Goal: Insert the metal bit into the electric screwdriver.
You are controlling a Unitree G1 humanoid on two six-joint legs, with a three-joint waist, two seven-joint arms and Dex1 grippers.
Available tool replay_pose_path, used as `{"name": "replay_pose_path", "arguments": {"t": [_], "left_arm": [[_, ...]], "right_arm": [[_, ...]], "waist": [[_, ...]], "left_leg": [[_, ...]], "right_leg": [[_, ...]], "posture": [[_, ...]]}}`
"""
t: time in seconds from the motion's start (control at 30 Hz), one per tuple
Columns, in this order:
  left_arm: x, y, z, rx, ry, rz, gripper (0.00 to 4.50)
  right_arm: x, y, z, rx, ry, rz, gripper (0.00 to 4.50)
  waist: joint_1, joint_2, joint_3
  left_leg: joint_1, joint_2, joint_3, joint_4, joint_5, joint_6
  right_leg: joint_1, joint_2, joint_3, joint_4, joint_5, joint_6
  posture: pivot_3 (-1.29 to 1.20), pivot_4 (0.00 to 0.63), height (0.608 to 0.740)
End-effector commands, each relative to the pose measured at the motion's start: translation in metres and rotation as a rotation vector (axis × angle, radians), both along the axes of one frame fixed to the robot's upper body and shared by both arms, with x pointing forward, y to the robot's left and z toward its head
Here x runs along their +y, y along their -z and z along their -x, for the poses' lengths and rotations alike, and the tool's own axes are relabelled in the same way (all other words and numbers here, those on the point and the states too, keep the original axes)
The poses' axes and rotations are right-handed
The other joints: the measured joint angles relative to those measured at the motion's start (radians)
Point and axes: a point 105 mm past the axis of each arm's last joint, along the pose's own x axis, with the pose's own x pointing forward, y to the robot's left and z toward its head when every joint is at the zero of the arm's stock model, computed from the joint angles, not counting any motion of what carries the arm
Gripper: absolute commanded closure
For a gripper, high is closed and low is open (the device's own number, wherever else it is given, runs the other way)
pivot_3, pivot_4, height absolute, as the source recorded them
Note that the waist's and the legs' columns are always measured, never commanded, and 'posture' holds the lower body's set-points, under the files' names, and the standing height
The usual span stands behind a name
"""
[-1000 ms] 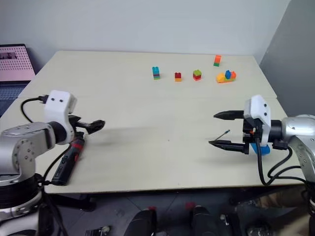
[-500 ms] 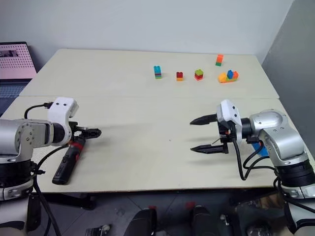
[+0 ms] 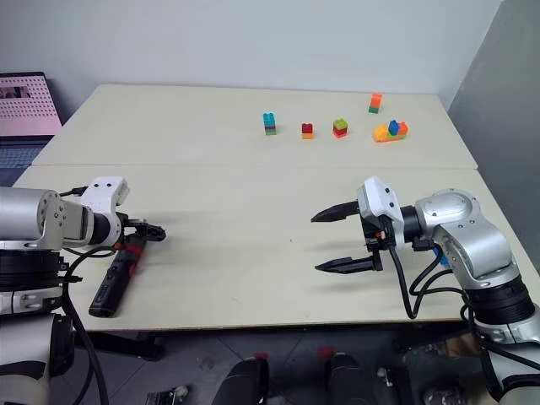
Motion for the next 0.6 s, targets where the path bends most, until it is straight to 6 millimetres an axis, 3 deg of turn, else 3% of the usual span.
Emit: {"name": "replay_pose_path", "arguments": {"t": [0.03,0.6], "left_arm": [[0.012,-0.011,-0.001,-0.02,-0.026,-0.038,0.0],[0.012,0.01,-0.011,0.019,-0.039,-0.007,0.0]], "right_arm": [[0.006,-0.01,0.008,-0.029,-0.047,-0.024,0.06],[0.013,-0.013,0.014,-0.039,-0.073,-0.032,0.06]], "waist": [[0.0,0.0,0.0],[0.002,0.0,0.0]], "left_leg": [[0.0,0.0,0.0,0.0,0.0,0.0],[0.001,0.0,0.0,0.001,0.0,0.0]], "right_leg": [[0.0,0.0,0.0,0.0,0.0,0.0],[0.0,0.0,0.0,0.005,0.0,0.0]], "posture": [[0.0,0.15,0.74],[0.0,0.15,0.74]]}}
